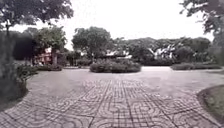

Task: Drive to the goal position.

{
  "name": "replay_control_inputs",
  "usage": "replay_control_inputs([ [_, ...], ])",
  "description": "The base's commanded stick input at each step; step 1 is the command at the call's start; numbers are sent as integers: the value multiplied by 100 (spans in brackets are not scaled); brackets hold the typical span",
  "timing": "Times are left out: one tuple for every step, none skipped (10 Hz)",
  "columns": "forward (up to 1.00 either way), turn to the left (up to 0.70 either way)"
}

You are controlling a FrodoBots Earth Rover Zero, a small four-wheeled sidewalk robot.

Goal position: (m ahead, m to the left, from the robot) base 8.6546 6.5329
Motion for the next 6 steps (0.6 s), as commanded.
replay_control_inputs([
  [100,27],
  [100,27],
  [100,27],
  [100,27],
  [100,27],
  [100,27],
])
